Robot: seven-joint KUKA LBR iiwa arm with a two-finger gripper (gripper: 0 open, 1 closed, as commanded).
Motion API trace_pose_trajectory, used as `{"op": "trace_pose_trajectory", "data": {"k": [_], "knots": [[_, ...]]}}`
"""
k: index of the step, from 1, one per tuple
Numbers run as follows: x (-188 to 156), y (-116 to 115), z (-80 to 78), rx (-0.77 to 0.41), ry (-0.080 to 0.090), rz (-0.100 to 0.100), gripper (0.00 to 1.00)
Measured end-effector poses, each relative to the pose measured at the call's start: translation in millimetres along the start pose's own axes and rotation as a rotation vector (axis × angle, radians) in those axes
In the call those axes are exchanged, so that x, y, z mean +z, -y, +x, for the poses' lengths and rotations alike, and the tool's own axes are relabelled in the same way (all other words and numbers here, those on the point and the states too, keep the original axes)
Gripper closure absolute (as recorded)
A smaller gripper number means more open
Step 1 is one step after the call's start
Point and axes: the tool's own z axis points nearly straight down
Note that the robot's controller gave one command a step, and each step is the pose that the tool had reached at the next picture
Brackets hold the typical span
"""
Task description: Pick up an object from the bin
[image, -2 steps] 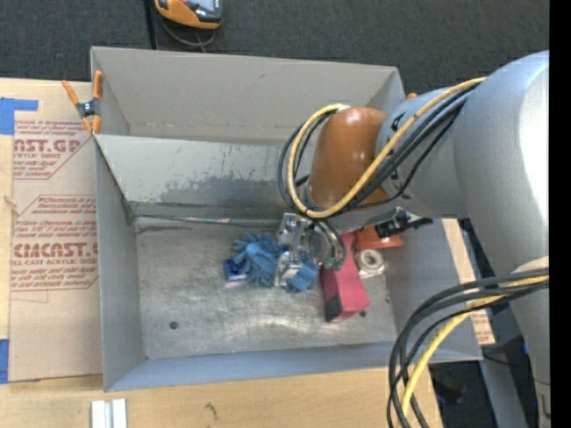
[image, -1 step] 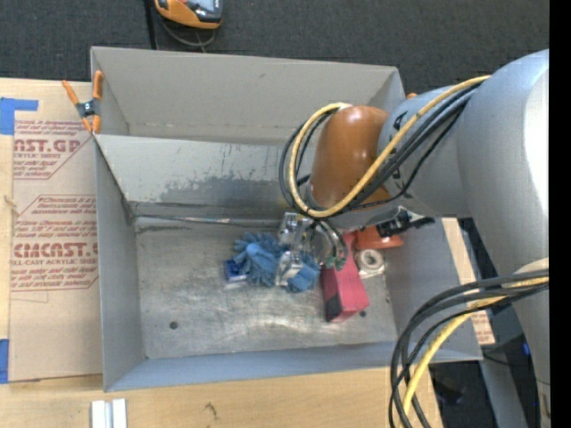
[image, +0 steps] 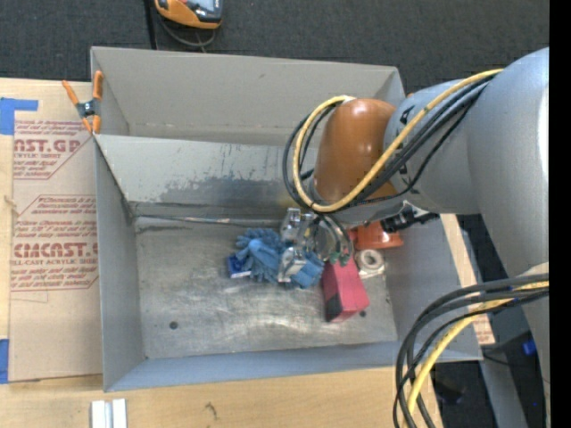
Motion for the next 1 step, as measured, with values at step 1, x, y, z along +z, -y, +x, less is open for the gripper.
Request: {"op": "trace_pose_trajectory", "data": {"k": [1], "knots": [[-16.1,-0.1,-1.3,0.000,0.005,-0.001,1.00]]}}
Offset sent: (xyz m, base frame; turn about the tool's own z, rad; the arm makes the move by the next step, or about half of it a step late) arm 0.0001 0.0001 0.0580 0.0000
